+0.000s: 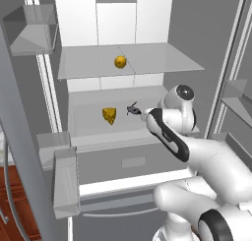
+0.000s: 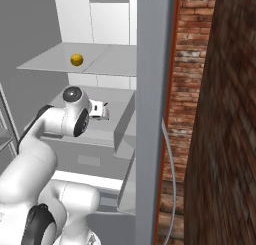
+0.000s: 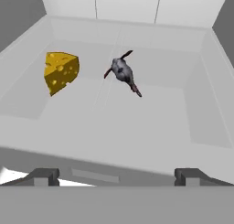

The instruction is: Take the cheese, fish, and lemon from the fridge and place them on the plate on the dining counter to create an appetizer plate.

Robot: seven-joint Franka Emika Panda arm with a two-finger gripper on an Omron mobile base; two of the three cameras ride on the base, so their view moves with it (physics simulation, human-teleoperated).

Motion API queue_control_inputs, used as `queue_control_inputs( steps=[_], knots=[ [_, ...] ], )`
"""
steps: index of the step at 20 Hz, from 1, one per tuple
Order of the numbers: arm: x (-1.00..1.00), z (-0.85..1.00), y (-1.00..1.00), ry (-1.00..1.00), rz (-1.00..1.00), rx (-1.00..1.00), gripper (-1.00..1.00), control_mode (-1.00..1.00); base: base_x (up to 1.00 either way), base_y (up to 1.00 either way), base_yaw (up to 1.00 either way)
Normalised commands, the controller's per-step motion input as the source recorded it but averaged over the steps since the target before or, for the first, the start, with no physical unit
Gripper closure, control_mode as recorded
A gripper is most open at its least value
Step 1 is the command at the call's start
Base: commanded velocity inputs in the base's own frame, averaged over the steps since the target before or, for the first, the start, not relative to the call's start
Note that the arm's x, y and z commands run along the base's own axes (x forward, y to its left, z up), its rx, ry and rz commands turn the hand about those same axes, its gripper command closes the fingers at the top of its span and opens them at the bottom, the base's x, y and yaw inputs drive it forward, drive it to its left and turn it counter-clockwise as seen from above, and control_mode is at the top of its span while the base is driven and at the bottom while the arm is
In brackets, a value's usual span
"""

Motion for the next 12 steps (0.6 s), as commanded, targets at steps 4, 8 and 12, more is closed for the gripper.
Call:
queue_control_inputs(
  steps=[4, 8, 12],
  knots=[
    [0.18, -0.2, -0.02, 0.0, 0.04, 0.0, -1.0, -1.0, 0.0, 0.0, 0.0],
    [0.27, -0.13, 0.0, 0.0, 0.03, 0.0, -1.0, -1.0, 0.0, 0.0, 0.0],
    [0.28, -0.04, 0.0, 0.0, 0.02, 0.0, -1.0, -1.0, 0.0, 0.0, 0.0]
  ],
)
